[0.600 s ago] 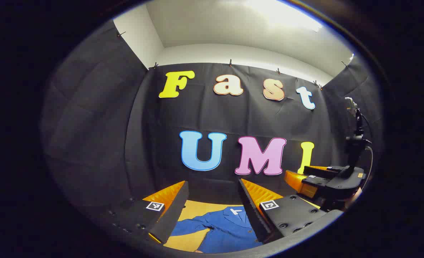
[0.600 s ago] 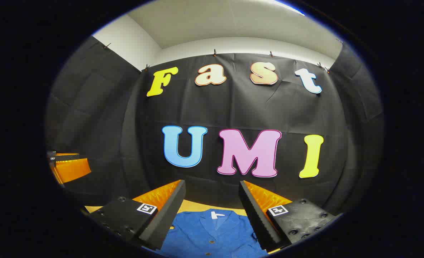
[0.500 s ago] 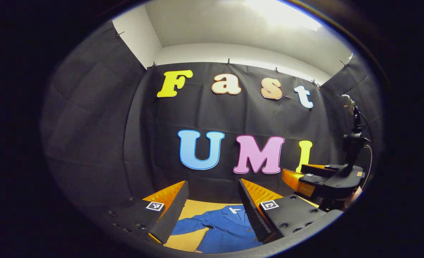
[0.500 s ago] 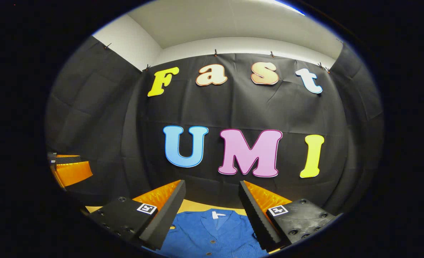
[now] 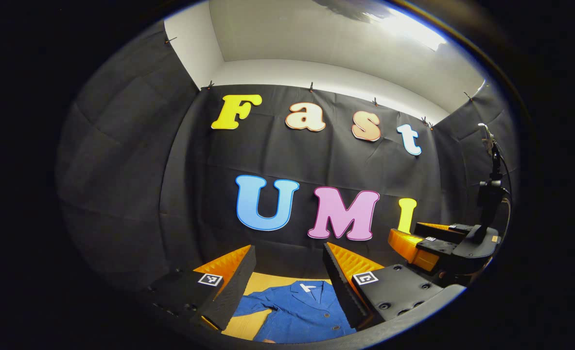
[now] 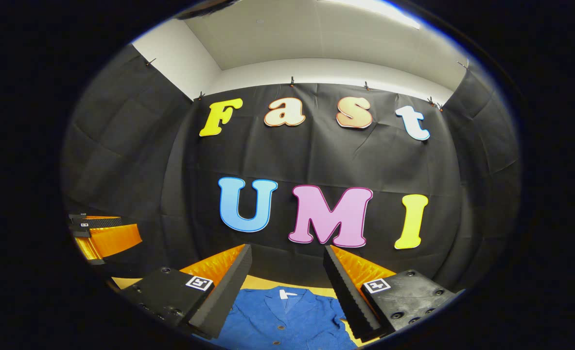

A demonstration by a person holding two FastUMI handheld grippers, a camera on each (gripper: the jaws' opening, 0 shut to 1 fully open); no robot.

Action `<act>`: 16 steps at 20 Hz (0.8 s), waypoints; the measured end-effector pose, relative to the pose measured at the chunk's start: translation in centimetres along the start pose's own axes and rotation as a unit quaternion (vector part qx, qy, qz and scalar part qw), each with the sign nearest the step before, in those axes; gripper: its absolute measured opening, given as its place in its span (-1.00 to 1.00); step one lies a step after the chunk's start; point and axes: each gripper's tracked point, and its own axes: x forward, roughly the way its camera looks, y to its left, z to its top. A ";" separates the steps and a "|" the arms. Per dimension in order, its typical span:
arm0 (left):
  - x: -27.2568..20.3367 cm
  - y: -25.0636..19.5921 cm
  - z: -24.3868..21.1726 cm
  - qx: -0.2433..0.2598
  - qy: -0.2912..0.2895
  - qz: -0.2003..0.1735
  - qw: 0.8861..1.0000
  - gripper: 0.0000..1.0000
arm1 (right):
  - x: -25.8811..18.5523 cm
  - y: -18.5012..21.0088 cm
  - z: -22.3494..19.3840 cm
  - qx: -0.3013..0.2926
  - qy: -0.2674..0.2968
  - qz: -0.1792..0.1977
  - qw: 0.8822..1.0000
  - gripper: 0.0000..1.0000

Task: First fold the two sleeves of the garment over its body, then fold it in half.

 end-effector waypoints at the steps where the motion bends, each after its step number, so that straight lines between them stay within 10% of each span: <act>1: 0.3 -0.2 -0.2 0.005 0.002 -0.005 1.000 0.59 | -0.3 -0.3 0.0 0.000 0.000 -0.005 1.000 0.92; 16: 1.4 -0.7 -1.2 0.015 0.003 -0.018 1.000 0.59 | -2.4 -2.4 -0.7 0.003 0.016 -0.044 0.999 0.92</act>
